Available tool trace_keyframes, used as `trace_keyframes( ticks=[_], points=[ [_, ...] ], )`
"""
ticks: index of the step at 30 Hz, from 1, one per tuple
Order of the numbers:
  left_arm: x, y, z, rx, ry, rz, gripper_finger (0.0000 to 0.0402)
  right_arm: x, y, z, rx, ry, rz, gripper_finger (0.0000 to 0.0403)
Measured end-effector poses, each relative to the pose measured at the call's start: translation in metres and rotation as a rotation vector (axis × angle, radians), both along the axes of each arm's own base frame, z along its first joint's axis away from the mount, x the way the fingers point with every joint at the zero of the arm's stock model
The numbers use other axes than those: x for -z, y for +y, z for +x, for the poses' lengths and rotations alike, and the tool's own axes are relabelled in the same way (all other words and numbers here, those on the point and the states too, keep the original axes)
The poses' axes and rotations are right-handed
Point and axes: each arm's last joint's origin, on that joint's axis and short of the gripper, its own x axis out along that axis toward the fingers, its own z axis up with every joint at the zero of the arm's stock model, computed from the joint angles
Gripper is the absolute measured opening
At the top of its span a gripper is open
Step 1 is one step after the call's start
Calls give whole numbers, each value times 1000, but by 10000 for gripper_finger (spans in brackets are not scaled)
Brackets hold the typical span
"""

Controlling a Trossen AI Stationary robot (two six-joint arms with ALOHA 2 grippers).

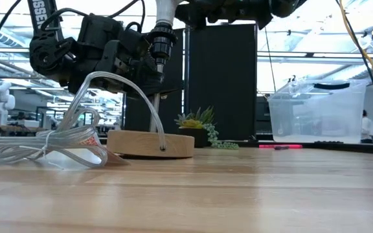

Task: Screw lightbulb
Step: Remove the lightbulb from the lamp

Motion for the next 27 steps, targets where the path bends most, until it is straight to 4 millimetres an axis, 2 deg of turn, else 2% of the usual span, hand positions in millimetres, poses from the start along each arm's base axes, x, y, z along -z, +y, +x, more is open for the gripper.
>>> trace_keyframes(
  ticks=[5,10,17,21,27],
  points=[
    [0,2,1,-85,-2,9,22,1,12,0,56,50,40,302],
    [0,4,1,-209,-1,27,22,10,28,6,229,97,30,302],
    [0,7,1,-353,2,59,22,14,48,21,582,-48,19,301],
    [1,9,1,-415,7,77,22,18,54,28,651,-117,38,299],
    [1,10,1,-411,14,76,22,20,55,31,689,-141,47,297]
  ],
)
